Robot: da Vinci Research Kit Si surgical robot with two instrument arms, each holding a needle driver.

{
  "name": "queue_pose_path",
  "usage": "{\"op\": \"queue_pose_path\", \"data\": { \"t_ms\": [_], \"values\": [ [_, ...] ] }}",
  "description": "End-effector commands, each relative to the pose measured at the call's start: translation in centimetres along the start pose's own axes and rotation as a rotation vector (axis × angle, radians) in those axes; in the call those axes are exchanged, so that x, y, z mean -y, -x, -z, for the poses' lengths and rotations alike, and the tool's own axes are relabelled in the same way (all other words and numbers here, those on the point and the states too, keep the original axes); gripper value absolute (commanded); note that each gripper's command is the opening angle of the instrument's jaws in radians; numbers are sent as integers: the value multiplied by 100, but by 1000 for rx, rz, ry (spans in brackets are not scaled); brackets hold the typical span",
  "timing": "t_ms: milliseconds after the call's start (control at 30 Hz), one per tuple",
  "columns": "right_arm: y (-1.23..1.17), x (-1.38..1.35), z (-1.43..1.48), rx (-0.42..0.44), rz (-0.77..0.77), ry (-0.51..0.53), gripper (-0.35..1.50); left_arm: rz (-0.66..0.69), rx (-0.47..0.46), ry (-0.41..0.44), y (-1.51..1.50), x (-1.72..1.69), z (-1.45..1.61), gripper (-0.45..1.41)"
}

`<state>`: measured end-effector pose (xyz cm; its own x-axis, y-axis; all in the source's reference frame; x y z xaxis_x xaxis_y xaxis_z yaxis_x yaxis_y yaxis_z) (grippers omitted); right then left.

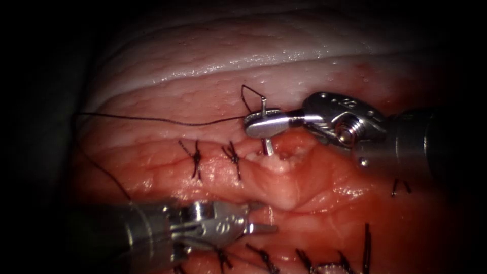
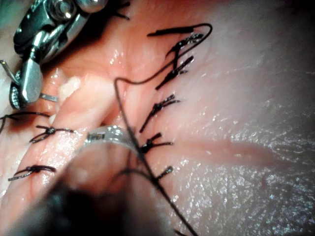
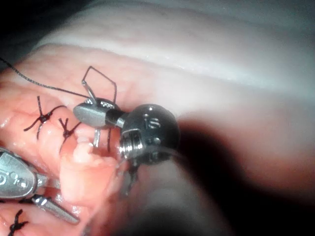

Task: Wound Closure
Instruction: Drive needle through the skin below the incision, then pull needle the rest of the way through tissue with left needle driver

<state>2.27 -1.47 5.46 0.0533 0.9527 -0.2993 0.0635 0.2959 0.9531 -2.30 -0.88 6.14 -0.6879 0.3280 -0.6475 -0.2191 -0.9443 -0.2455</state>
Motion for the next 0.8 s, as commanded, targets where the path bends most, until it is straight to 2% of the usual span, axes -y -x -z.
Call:
{"op": "queue_pose_path", "data": {
  "t_ms": [33,233,400,467,500,533,567,600,633,667,700,800],
  "values": [
    [8,5,-7,5,6,-9,-35,-1,-1,1,0,0,-7,14],
    [18,29,-4,37,-37,-14,-35,-2,-1,2,1,1,-6,14],
    [19,32,-3,66,-84,-4,-35,-2,-2,5,2,2,-5,14],
    [14,27,-8,53,-88,22,-35,-2,-2,5,1,2,-4,14],
    [10,23,-10,31,-90,30,-35,-2,-2,4,1,1,-4,14],
    [2,14,-10,-38,-41,19,-35,0,-2,5,0,1,-3,14],
    [2,14,-10,-38,-41,19,-35,0,-2,5,0,1,-3,14],
    [-1,9,-9,-75,-24,15,2,1,-1,6,-2,0,-1,14],
    [-4,4,-7,-115,-27,28,26,2,-4,5,-4,-1,1,14],
    [-6,-1,-6,-130,-11,53,62,-2,-8,3,-6,-3,3,14],
    [-9,-5,-5,-139,22,78,76,-12,-17,-3,-8,-5,6,15],
    [-17,-19,6,-161,57,107,86,-50,-50,-26,-16,-10,17,19]
  ]
}}
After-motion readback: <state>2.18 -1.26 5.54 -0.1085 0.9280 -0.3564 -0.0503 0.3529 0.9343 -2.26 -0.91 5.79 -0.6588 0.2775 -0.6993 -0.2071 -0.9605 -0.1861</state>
